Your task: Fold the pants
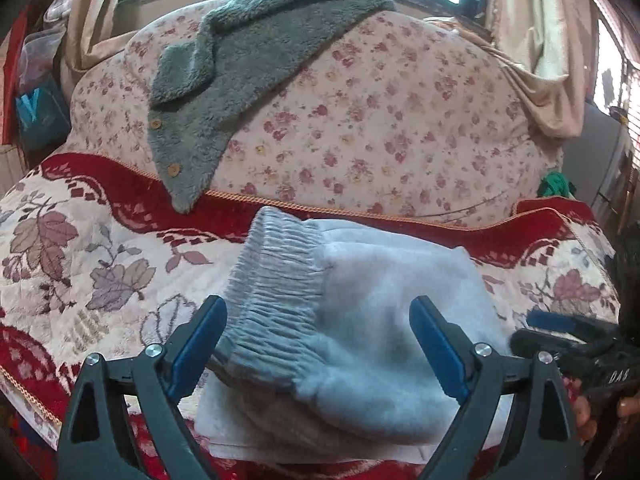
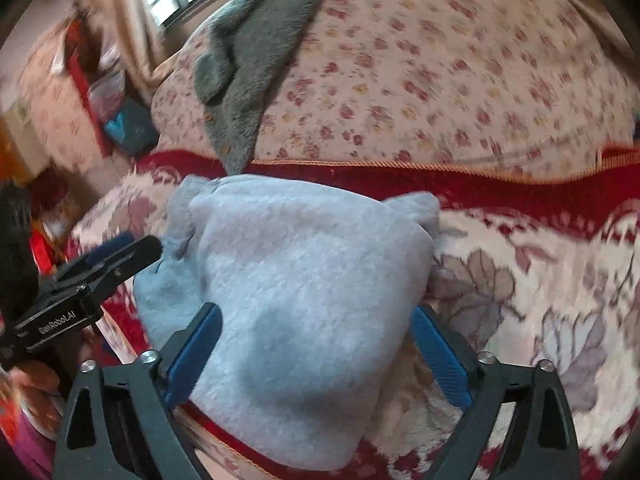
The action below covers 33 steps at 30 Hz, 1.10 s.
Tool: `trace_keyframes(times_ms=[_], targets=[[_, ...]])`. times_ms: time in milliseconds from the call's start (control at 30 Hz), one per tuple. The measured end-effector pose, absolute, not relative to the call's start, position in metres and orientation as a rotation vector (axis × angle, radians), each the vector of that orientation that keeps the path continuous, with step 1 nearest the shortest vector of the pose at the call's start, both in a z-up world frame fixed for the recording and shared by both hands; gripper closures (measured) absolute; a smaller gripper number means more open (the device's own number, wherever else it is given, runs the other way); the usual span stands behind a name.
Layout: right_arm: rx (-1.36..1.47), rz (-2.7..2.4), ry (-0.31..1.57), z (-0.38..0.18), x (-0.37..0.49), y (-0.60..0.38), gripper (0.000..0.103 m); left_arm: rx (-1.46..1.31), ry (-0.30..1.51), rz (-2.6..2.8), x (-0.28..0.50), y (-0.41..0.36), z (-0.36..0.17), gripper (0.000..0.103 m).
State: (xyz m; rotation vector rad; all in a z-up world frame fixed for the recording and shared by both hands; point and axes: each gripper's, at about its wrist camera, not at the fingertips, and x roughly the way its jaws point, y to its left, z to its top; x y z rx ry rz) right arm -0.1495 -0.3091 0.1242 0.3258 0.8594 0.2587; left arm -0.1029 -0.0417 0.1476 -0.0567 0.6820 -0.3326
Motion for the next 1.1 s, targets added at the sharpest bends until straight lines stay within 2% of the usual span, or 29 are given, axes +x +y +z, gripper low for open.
trace_keyframes(times_ms=[500,633,833,1100], targets=[[0.628,0.38,0.974,0.068,-0.134,-0.349,0.0,-0.195,0.829,-0.351,-0.069,-0.003,0.109,0.007],[0.727,0.454,0.99,0.048,-0.126,-0.35,0.0,-0.253,0.881,-0.416,-0.062,0.006,0.091,0.0],[0.814,0.554,1.035,0.027,-0.111,-0.337,0.0,-0.312,0.951,-0.497,-0.049,0.006,0.068,0.0],[0.931,0.611,1.054,0.003,-0.1,-0.332,0.0,-0.413,0.948,-0.578,-0.039,0.007,0.045,0.0]])
